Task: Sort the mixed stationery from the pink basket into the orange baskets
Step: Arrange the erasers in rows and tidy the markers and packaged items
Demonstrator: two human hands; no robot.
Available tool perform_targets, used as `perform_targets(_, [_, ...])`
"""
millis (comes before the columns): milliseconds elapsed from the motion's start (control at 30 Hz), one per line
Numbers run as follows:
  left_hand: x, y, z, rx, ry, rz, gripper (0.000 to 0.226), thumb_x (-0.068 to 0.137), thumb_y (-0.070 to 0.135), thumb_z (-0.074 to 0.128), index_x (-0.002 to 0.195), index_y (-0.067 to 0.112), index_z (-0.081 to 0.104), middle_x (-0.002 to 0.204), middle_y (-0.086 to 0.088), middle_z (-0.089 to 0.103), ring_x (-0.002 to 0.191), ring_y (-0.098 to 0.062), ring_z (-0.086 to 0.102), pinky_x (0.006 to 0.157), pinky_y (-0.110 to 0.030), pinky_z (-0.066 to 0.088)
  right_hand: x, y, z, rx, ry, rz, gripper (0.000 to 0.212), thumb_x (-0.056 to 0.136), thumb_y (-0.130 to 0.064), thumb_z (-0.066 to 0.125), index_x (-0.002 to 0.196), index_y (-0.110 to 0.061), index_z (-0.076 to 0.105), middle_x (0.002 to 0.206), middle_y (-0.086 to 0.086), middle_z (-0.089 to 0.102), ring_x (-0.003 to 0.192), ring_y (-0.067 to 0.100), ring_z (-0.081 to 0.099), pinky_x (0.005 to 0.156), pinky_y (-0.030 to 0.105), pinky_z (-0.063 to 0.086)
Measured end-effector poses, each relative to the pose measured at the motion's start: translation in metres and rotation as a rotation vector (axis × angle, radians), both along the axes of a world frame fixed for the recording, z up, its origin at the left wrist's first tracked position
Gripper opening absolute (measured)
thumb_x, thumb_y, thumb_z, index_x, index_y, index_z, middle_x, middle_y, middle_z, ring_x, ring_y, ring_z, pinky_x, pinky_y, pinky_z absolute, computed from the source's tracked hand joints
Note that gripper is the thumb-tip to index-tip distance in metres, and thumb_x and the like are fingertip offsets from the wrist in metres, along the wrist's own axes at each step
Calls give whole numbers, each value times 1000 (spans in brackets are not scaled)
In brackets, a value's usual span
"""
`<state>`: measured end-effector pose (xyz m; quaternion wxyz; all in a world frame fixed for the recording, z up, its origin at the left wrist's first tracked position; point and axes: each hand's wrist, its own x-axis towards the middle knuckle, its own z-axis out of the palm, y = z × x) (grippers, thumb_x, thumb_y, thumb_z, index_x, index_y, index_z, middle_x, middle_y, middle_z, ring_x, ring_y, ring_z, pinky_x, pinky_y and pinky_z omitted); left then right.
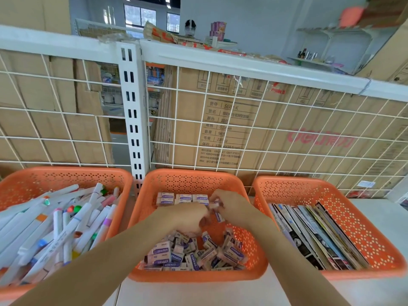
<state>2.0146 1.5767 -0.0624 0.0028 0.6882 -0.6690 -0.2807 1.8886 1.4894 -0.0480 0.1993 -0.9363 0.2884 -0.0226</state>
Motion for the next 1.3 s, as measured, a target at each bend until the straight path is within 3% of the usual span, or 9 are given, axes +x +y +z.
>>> perform_targets(100, [-7, -6, -10, 14, -68, -59, 33, 79, -1, 54, 110, 8, 63, 96, -11, 63, 85, -32, 60, 71, -41, 53, -7, 1, 4, 13, -99, -19, 30, 92, -6, 47, 121, -13, 54, 110, 3, 56, 100, 17, 52, 81, 23, 38])
perform_targets(200, [-10, -9, -20, 12, -90, -70, 36, 83, -3, 56, 117, 8, 59, 112, -11, 59, 96, -29, 58, 81, -40, 52, -15, -1, 5, 53, -182, -60, 33, 92, -5, 48, 123, -13, 53, 104, -3, 52, 94, 10, 50, 77, 16, 36])
perform_targets(433, [3, -3, -12, -115, 77, 75, 18, 82, 12, 65, 98, 16, 57, 92, 2, 55, 85, -17, 55, 69, -26, 42, -23, -4, 1, 116, -265, -142, 22, 89, -9, 55, 109, -13, 66, 96, -3, 63, 87, 6, 54, 72, 12, 38])
perform_targets(567, [10, 3, 3, -313, 252, 169, 26, 74, 20, 78, 83, 25, 53, 77, 16, 52, 70, 2, 47, 59, -12, 36, -21, -4, 2, 196, -292, -159, 21, 88, -8, 57, 106, -11, 67, 84, -13, 61, 80, 7, 58, 80, 29, 52])
perform_targets(667, [9, 6, 6, -401, 316, 210, 38, 70, 23, 81, 83, 33, 47, 83, 13, 61, 76, -1, 53, 67, -17, 42, -18, -1, 2, 293, -330, -147, 20, 90, -7, 55, 106, -7, 66, 89, 0, 66, 79, 22, 68, 76, 41, 56])
perform_targets(800, [7, 10, 6, -445, 328, 248, 50, 69, 25, 82, 100, 24, 43, 79, 14, 61, 73, 2, 52, 62, -11, 37, -17, 0, 4, 496, -394, -146, 19, 91, -4, 55, 109, -1, 61, 97, 11, 66, 71, 17, 67, 57, 24, 56])
perform_targets(933, [8, 12, 7, -493, 316, 273, 55, 71, 27, 80, 116, 23, 49, 88, 9, 59, 77, 1, 51, 68, -14, 39, -17, 0, 7, 607, -458, -159, 16, 91, -4, 57, 104, 2, 63, 91, 17, 64, 65, 10, 65, 57, 21, 56])
perform_targets(1167, [3, 13, 9, -552, 291, 283, 46, 72, 31, 79, 110, 25, 53, 88, 13, 58, 76, 4, 55, 63, -8, 39, -19, -1, 4, 600, -493, -124, 18, 87, -3, 62, 104, -3, 69, 96, 17, 69, 78, 18, 67, 69, 26, 58])
perform_targets(1300, [-2, 9, 14, -638, 199, 235, 35, 75, 25, 76, 102, 23, 54, 91, 19, 52, 73, 4, 53, 63, -10, 39, -17, -5, 6, 680, -570, -243, 23, 82, 0, 67, 103, 7, 62, 94, 22, 69, 71, 16, 67, 63, 22, 57])
